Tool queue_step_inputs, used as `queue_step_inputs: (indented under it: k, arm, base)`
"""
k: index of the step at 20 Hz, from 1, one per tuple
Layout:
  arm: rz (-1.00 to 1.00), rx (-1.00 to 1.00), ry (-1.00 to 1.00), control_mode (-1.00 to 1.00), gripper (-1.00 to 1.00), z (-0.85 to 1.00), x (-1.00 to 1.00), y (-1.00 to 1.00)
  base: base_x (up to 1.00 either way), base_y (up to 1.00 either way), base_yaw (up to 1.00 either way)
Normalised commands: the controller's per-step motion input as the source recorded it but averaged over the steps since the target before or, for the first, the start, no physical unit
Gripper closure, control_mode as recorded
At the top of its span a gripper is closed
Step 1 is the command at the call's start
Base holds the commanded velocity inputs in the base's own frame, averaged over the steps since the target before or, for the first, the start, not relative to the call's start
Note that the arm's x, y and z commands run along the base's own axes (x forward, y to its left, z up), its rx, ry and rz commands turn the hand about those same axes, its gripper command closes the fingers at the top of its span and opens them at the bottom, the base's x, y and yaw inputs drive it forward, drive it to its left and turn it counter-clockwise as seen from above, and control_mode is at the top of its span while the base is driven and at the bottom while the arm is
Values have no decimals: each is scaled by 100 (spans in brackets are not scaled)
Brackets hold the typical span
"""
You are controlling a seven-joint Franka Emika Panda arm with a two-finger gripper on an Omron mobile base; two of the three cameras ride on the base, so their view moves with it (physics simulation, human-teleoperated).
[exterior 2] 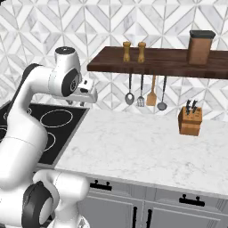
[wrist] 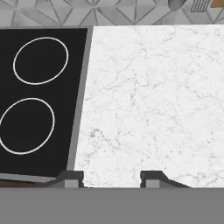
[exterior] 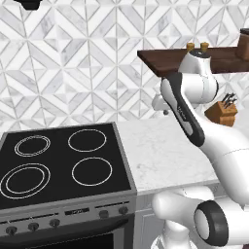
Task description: Take a straw from the drawer in front and place it inside the glass cup on the dining counter.
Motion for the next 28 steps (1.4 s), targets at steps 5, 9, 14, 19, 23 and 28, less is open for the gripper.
queue_step_inputs:
  k: [5, 9, 14, 19, 23, 28]
  arm:
    - [0, 0, 0, 100, -100, 0, 0, 0]
    - [0, 0, 0, 100, -100, 0, 0, 0]
    - [0, 0, 0, 100, -100, 0, 0, 0]
    - [0, 0, 0, 100, -100, 0, 0, 0]
    - [0, 0, 0, 100, -100, 0, 0, 0]
    - [0, 0, 0, 100, -100, 0, 0, 0]
  base:
    - [-31, 0, 0]
    - [-88, 0, 0]
    - [-49, -19, 3]
    - [0, -60, 34]
    - [0, -81, 59]
    - [0, -77, 61]
